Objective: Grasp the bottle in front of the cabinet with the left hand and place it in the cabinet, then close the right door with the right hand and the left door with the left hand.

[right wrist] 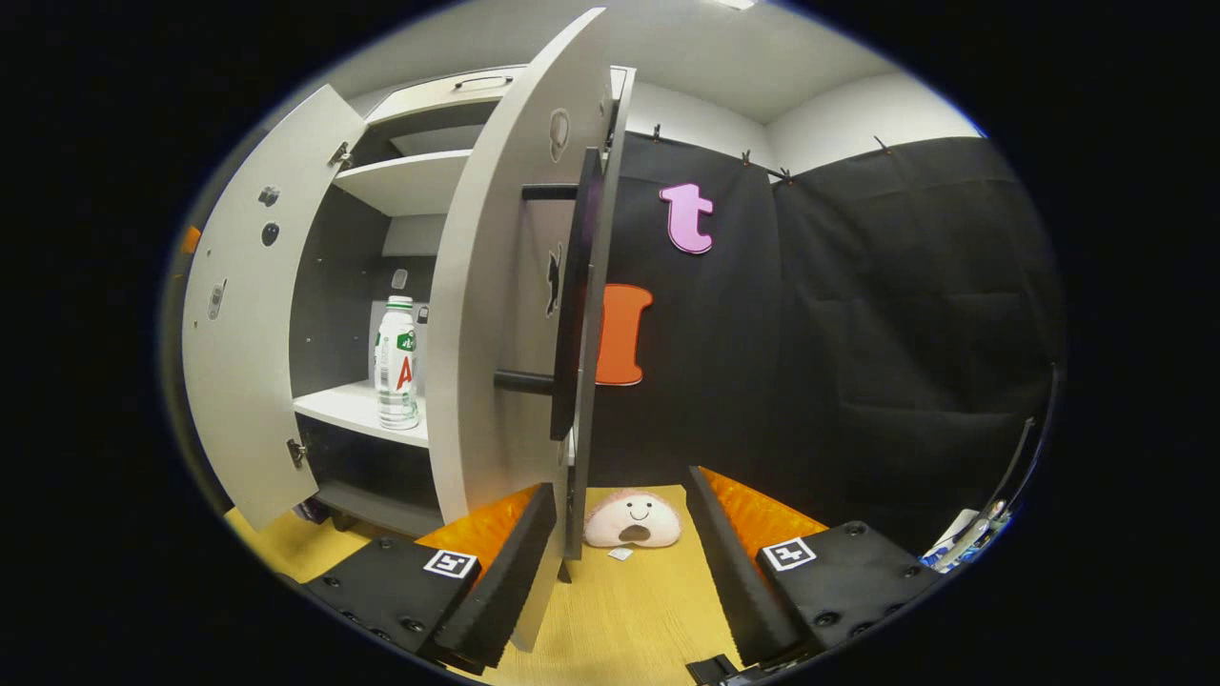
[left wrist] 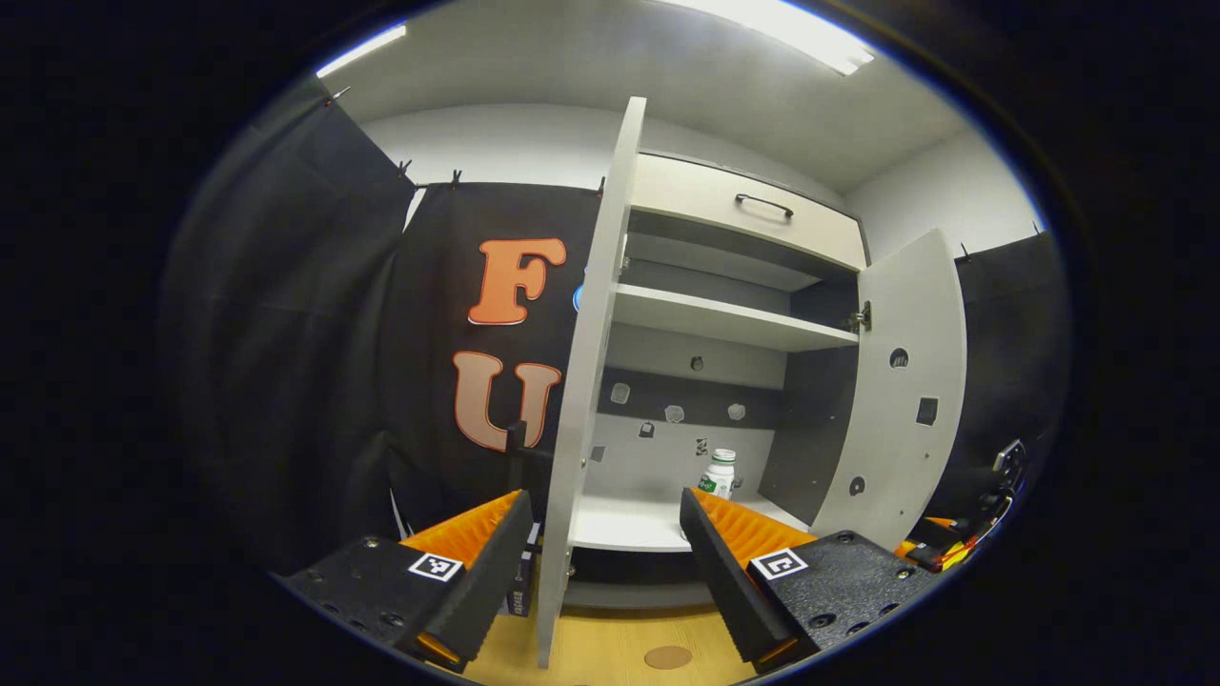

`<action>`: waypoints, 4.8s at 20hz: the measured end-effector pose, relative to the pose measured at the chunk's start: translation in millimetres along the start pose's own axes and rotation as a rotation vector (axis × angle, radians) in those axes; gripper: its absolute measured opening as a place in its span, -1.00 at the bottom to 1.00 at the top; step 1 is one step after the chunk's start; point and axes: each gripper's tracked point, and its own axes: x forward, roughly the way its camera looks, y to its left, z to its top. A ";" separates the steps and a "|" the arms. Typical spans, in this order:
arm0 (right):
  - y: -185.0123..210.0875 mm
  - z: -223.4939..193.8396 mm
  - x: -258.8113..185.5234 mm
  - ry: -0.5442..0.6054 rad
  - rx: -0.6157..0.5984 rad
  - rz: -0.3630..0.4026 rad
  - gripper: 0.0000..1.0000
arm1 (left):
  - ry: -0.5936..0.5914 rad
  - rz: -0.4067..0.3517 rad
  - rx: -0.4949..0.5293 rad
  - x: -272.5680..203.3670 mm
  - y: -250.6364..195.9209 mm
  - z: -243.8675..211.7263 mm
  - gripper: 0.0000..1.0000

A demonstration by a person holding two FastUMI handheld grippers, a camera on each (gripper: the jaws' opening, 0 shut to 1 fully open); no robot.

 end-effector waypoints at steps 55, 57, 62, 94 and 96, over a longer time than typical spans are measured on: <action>104.9 111.1 -18.2 -0.101 0.022 0.247 0.92 | 0.156 0.197 0.042 47.3 162.3 -173.3 0.90; 102.4 111.2 -19.6 -0.101 0.020 0.244 0.92 | 0.157 0.186 0.028 50.1 154.4 -179.4 0.90; 91.8 112.8 -24.3 -0.105 0.005 0.230 0.92 | 0.151 0.134 0.032 57.8 122.8 -182.9 0.90; 56.3 86.6 -38.2 -0.021 -0.007 0.170 0.92 | 0.174 -0.039 0.043 123.6 -25.0 -210.7 0.83; 48.9 85.9 -35.7 -0.015 -0.010 0.152 0.92 | 0.178 -0.080 0.005 137.8 -44.1 -217.6 0.89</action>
